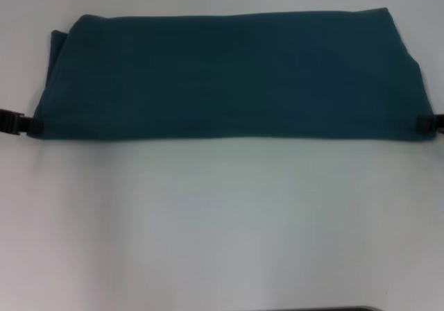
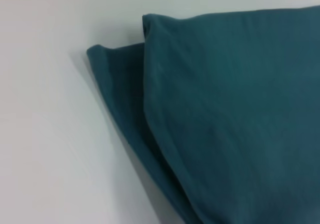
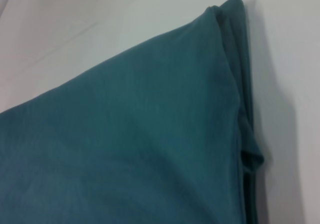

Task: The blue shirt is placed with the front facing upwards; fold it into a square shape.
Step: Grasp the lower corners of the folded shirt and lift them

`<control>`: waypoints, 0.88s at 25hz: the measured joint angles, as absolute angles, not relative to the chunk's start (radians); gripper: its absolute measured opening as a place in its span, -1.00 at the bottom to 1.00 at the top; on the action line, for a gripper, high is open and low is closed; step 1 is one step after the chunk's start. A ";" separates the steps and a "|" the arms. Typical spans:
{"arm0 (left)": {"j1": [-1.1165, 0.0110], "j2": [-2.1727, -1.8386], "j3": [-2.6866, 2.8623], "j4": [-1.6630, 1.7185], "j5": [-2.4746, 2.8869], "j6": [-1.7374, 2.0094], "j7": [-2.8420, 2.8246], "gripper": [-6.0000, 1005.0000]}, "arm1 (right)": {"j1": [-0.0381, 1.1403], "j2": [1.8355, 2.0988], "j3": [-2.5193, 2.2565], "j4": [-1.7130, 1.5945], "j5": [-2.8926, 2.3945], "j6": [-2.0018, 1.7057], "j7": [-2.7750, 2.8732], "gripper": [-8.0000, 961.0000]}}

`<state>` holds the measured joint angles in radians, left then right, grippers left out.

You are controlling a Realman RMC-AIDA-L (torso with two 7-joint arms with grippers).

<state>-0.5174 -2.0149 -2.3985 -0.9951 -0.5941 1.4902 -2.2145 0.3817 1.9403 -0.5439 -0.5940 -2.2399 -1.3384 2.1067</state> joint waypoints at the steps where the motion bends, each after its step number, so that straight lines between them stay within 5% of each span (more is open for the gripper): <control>1: -0.512 -2.015 -2.399 -1.002 -0.596 1.507 -2.209 -0.94 | 0.374 1.938 -0.543 -0.594 -2.240 -1.350 2.101 -0.96; 22: -0.451 -2.032 -2.394 -1.031 -0.590 1.628 -2.145 -0.94 | 0.277 1.934 -0.493 -0.645 -2.245 -1.458 2.075 -0.94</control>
<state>-0.4512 -2.0324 -2.3935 -1.0310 -0.5899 1.6282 -2.1446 0.2766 1.9337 -0.4925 -0.6448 -2.2446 -1.4575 2.0752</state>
